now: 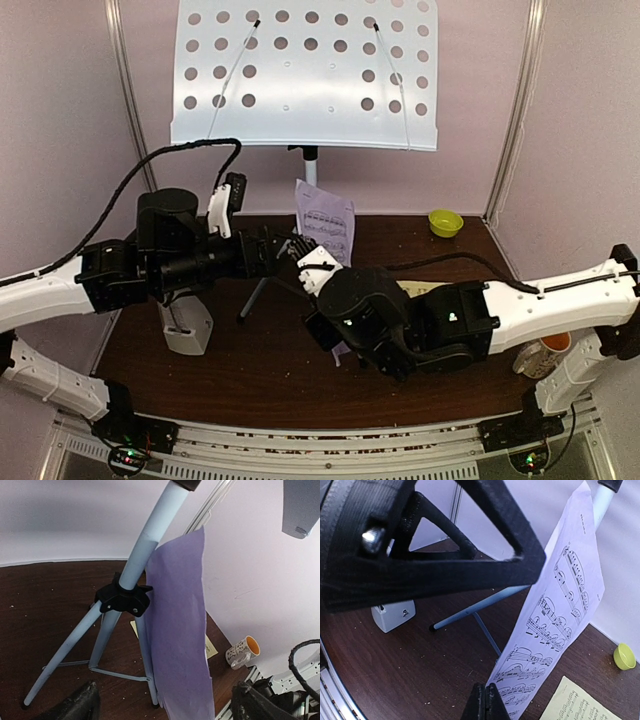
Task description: Set up the instrument practice props
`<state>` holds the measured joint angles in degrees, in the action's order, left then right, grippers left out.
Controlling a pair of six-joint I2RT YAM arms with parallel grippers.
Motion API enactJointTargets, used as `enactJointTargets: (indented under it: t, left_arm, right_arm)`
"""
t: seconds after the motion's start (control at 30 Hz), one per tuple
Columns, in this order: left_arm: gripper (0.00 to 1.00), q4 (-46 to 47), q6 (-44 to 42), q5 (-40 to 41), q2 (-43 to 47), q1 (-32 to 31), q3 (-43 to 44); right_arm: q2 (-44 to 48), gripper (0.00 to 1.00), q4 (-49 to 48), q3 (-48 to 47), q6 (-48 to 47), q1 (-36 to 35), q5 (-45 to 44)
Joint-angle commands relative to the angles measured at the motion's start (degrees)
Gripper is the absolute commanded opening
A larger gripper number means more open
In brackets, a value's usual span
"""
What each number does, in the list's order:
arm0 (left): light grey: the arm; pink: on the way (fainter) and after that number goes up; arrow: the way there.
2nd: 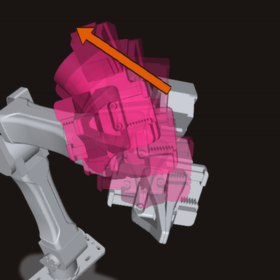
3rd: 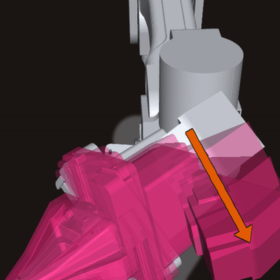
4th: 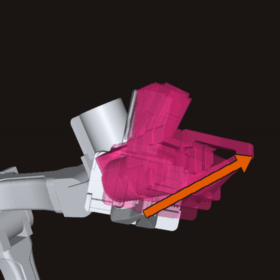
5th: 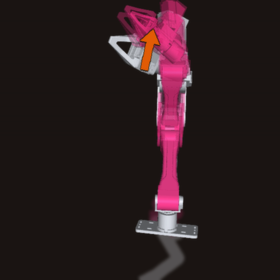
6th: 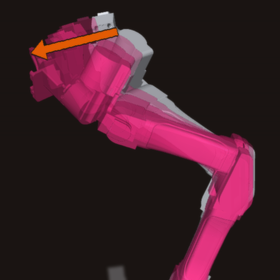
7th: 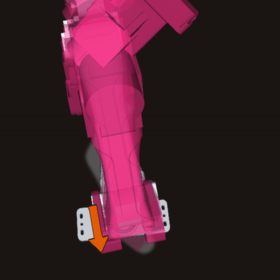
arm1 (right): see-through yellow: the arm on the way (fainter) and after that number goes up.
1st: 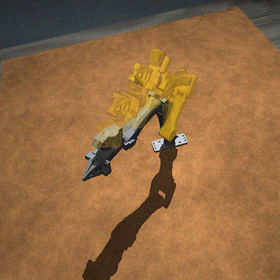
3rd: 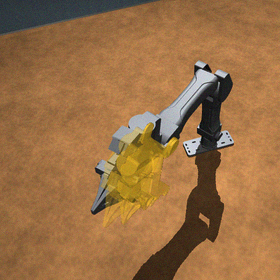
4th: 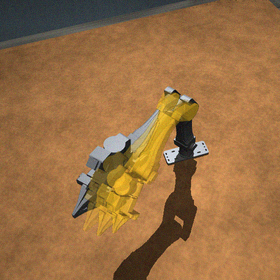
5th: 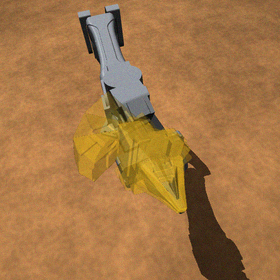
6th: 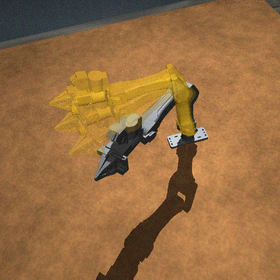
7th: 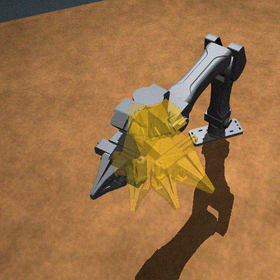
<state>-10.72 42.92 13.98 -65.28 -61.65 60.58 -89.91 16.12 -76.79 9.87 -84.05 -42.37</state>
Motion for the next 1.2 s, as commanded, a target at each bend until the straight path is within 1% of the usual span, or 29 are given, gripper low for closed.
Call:
enactJointTargets:
  t: [0.0,0.23,0.3,0.37,0.4,0.53,0.6,0.7,0.83,1.03,1.17]
  left_arm:
    - [0.91,0.1,-2.8,-2.0,-1.5,-0.4,3.4]
    - [0.8,-1.5,-3.9,-1.8,-2.9,-1.1,5.0]
    - [0.8,-3.8,-5.2,-1.1,-3.1,-1.6,6.1]
    - [0.79,-4.2,-5.1,-0.8,-3.0,-2.1,6.0]
    - [0.76,-4.2,-4.9,-0.9,-2.9,-2.1,5.9]
    - [0.6,-8.9,-3.8,-1.6,-4.3,-2.0,8.4]
    - [0.55,-10.5,-2.6,-2.4,-4.7,-2.0,9.1]
    - [0.54,-10.9,-1.1,-3.0,-4.3,-2.0,8.2]
    - [0.49,-10.7,-0.3,-2.4,-3.5,-2.0,7.1]
    - [0.48,-10.7,-0.4,-2.7,-3.5,-1.6,6.6]
    - [0.41,-12.2,0.6,-3.4,-4.3,-1.4,6.5]
  right_arm:
    - [-0.5,0.0,-3.0,0.1,-1.5,-0.2,1.9]
    - [-2.9,0.0,-3.5,-0.6,-2.3,-0.2,3.6]
    - [-3.7,0.0,-2.8,-1.3,-2.6,-0.2,3.8]
    - [-3.9,0.0,-2.8,-1.4,-2.6,-0.1,4.3]
    - [-3.8,0.0,-3.2,-1.1,-2.8,-0.2,4.5]
    - [-3.2,0.0,-4.4,0.3,-3.6,-0.2,5.4]
    - [-3.2,0.0,-4.4,0.3,-3.9,-0.1,5.7]
    - [-3.1,0.0,-5.1,0.8,-4.6,-0.1,6.3]
    - [-2.2,0.0,-6.4,2.1,-4.6,-0.2,6.9]
    - [0.4,0.0,-9.9,5.3,-5.2,-0.1,8.7]
    - [1.4,0.0,-10.9,6.0,-5.7,-0.2,8.9]
